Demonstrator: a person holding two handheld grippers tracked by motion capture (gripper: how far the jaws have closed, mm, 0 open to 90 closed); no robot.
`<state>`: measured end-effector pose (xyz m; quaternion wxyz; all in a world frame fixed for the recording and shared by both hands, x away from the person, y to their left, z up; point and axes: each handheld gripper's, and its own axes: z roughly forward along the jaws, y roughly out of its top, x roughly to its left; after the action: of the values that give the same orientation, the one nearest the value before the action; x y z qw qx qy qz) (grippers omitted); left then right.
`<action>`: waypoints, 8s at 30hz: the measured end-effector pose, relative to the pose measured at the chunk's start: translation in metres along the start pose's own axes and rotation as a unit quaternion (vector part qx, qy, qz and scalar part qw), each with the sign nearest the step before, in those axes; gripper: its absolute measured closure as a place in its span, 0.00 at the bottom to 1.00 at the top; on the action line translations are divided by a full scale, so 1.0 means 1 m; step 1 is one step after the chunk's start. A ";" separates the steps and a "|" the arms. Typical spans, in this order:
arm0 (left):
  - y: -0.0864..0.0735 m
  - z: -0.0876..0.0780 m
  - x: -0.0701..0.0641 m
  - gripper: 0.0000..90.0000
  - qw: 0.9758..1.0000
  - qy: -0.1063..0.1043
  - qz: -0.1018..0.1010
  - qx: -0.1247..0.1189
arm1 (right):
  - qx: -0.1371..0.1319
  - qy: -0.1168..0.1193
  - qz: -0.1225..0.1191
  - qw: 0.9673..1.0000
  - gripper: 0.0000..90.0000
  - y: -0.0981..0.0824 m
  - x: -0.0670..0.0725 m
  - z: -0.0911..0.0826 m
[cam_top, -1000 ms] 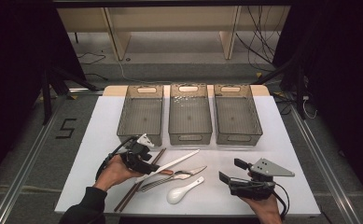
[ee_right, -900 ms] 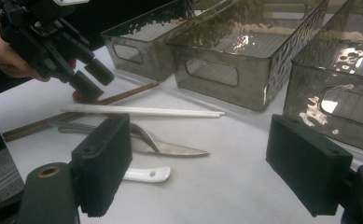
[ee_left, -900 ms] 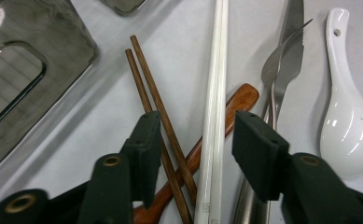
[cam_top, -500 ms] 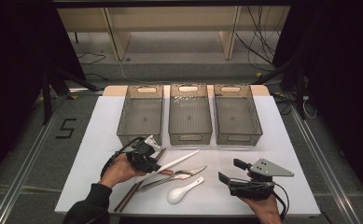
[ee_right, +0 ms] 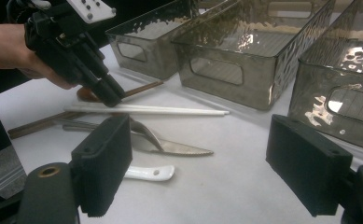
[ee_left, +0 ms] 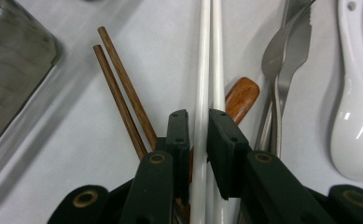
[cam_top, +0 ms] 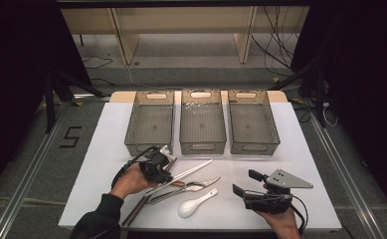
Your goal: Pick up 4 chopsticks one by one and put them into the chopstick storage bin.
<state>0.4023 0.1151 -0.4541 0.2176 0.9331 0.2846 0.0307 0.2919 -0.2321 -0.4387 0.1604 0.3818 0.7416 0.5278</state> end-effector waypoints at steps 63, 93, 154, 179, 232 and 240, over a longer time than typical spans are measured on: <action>0.021 -0.031 -0.004 0.93 0.999 -0.002 -0.002 -0.045 | 0.003 0.007 0.001 1.000 0.26 -0.001 0.000 -0.001; 0.013 -0.084 0.068 0.93 0.980 0.057 -0.115 -0.154 | 0.001 0.004 0.008 1.000 0.26 -0.001 -0.002 -0.001; 0.025 -0.058 0.143 0.47 0.953 0.101 -0.243 -0.149 | 0.000 0.006 0.009 1.000 0.26 -0.001 -0.002 -0.001; 0.020 -0.054 0.030 0.24 0.982 0.044 -0.127 -0.134 | 0.001 0.006 0.005 1.000 0.26 -0.001 -0.001 -0.002; 0.041 0.025 -0.012 0.83 0.999 0.000 -0.038 0.022 | 0.003 0.008 0.002 1.000 0.26 -0.002 0.000 -0.001; 0.041 0.031 -0.014 0.90 0.999 0.005 -0.036 0.031 | 0.004 0.008 0.002 1.000 0.26 -0.002 -0.001 -0.001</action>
<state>0.4177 0.0654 -0.4637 0.1879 0.9285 0.3197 0.0191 0.2909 -0.2334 -0.4403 0.1515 0.3798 0.7439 0.5286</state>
